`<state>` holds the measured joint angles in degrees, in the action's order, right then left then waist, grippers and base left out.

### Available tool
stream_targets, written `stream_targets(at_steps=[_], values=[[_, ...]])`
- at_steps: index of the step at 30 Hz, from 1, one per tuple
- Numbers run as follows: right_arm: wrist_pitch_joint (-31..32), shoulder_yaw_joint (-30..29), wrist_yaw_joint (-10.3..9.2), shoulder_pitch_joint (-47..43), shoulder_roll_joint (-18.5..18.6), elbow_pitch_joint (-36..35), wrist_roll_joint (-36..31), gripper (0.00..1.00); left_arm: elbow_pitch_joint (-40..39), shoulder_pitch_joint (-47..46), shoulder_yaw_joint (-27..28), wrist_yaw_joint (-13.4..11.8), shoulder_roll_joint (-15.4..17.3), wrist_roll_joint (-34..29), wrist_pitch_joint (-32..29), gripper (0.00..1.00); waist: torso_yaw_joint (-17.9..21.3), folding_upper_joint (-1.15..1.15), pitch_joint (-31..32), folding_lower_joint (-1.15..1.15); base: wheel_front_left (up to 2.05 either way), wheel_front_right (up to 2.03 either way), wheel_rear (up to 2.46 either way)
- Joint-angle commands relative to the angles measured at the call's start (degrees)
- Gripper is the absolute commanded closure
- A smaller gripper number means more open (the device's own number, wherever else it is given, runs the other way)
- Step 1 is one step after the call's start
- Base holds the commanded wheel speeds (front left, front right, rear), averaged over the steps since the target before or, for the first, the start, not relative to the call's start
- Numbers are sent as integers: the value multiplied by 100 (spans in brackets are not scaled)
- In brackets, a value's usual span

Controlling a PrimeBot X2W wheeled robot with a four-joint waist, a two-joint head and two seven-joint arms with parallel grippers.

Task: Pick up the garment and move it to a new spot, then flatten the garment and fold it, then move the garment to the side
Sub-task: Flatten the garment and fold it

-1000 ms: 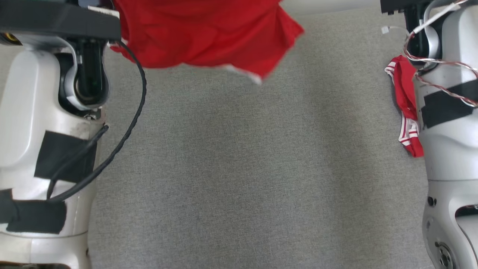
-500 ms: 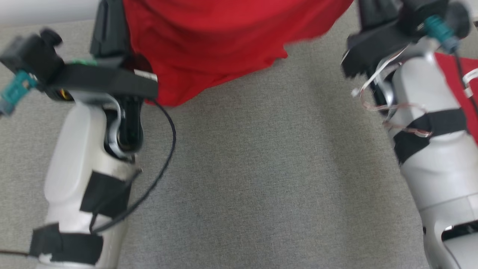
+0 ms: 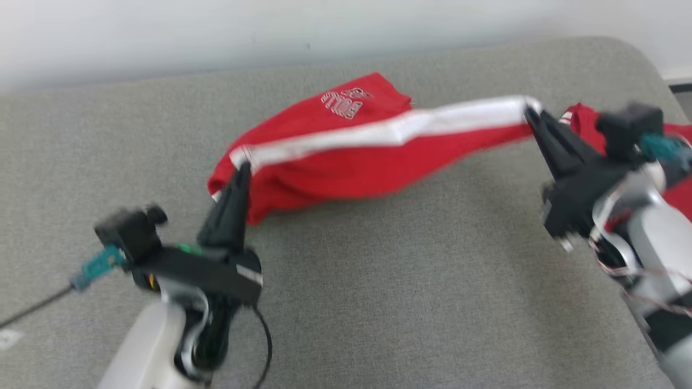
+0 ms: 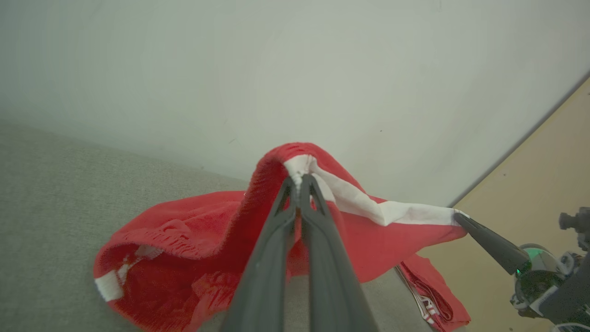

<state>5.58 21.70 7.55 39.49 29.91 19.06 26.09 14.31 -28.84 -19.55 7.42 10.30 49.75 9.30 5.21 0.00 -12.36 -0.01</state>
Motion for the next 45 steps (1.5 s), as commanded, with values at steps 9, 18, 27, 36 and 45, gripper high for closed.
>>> stream_targets(at_steps=[9, 18, 27, 36, 45], values=[[1699, -1188, -12, -2454, 462, -2062, 785, 100, -1071, 1698, -501, -23, 543, 648, -952, 100, -118, 0, 466, 1, 0, 0, 0], [3165, -2118, -13, -4078, 251, -3233, 1155, 100, -1591, 2556, -616, -281, 1031, 928, -1586, 100, -168, 0, 512, 1, 0, 0, 0], [4505, -2801, -12, -5034, -442, -4086, 1251, 100, -1958, 3313, -336, -674, 1420, 1251, -1743, 100, -220, 0, 439, 1, 0, 0, 0], [5206, -3366, -12, -5748, -1083, -4816, 1465, 100, -2473, 4185, -277, -908, 1772, 1597, -2059, 100, -364, 0, 400, 1, 0, 0, 0], [4707, -3585, -13, -5300, -754, -5161, 1089, 100, -2647, 3904, -62, -758, 1534, 1429, -1505, 100, -421, 0, 356, 1, 0, 0, 0]])
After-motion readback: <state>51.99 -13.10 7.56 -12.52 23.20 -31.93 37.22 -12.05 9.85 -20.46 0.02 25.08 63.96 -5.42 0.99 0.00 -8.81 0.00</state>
